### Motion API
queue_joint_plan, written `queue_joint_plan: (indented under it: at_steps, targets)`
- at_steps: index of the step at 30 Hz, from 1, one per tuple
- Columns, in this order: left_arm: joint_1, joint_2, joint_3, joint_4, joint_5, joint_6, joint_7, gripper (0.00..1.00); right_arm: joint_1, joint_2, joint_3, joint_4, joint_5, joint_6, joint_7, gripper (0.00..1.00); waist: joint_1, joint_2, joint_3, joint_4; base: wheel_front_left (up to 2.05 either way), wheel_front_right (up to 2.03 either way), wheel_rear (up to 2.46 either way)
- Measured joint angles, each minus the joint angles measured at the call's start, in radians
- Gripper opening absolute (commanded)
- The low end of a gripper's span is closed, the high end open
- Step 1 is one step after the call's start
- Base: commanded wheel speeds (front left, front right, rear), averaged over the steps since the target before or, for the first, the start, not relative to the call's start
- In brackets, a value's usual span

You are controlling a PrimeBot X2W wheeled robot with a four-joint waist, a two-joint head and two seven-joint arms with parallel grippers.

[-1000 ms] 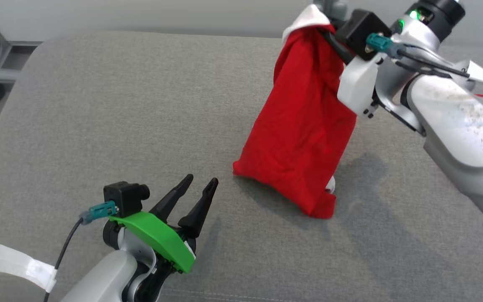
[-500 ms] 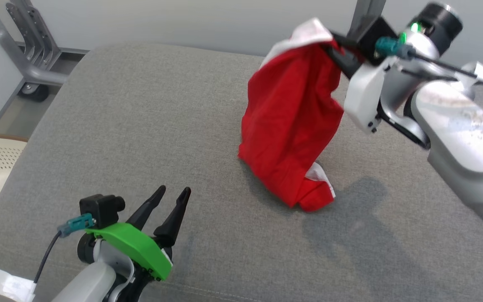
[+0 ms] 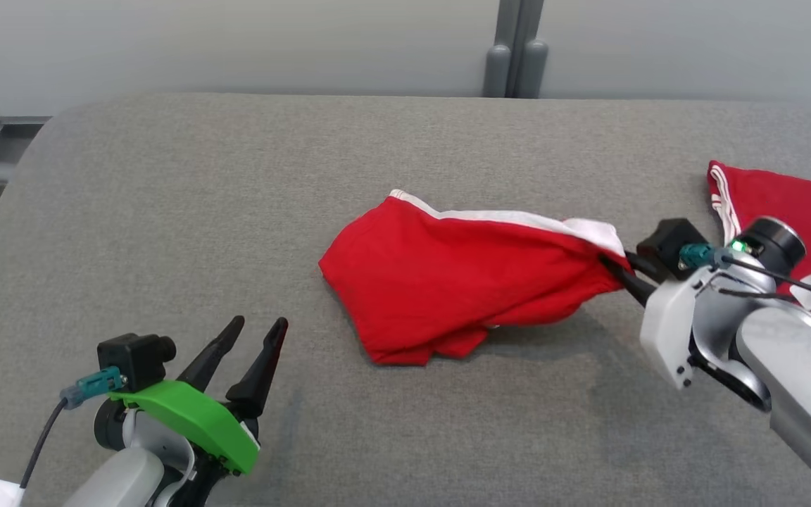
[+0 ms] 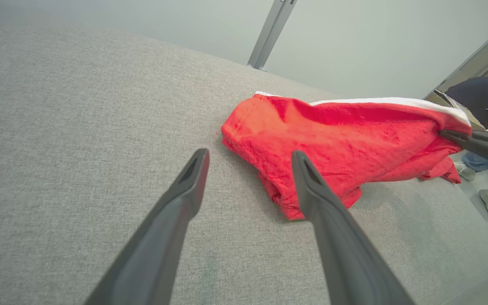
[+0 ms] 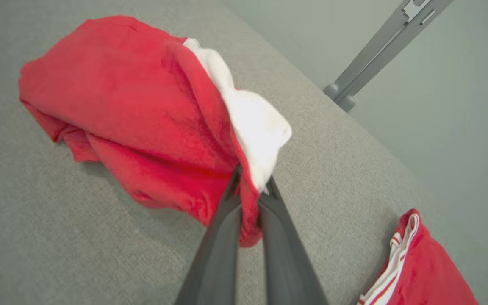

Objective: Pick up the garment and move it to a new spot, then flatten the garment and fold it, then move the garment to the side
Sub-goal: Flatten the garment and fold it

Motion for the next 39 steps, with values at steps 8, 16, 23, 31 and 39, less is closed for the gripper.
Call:
queue_joint_plan:
  at_steps: [8,16,23,31,39]
  targets:
    - [-0.002,0.014,0.003,-0.033,0.008,0.003,-0.003,1.0,0.198,-0.046,-0.016,0.007,0.052,-0.059,-0.016,0.0,0.0,0.0001,0.019,-0.1,0.0,0.0,0.0]
    - [-0.131,0.015,-0.03,-0.108,0.044,0.011,0.081,1.0,0.302,-0.033,-0.052,0.035,0.118,-0.112,-0.053,0.03,0.0,0.0,0.067,-0.173,0.0,0.0,0.0]
    - [-0.286,-0.009,-0.088,-0.108,0.068,0.012,0.215,1.0,0.295,0.041,-0.05,0.027,0.122,-0.13,-0.088,0.01,0.0,0.0,0.153,-0.205,0.0,0.0,0.0]
    - [-0.386,-0.023,-0.103,-0.045,0.063,0.033,0.348,1.0,0.209,0.108,-0.023,-0.004,0.065,-0.139,-0.12,0.07,0.0,0.0,0.257,-0.246,0.0,0.0,0.0]
    - [-0.46,-0.016,-0.085,0.035,0.058,0.043,0.416,1.0,0.13,0.174,0.004,-0.009,0.026,-0.145,-0.159,0.05,0.0,0.0,0.35,-0.304,0.0,0.0,0.0]
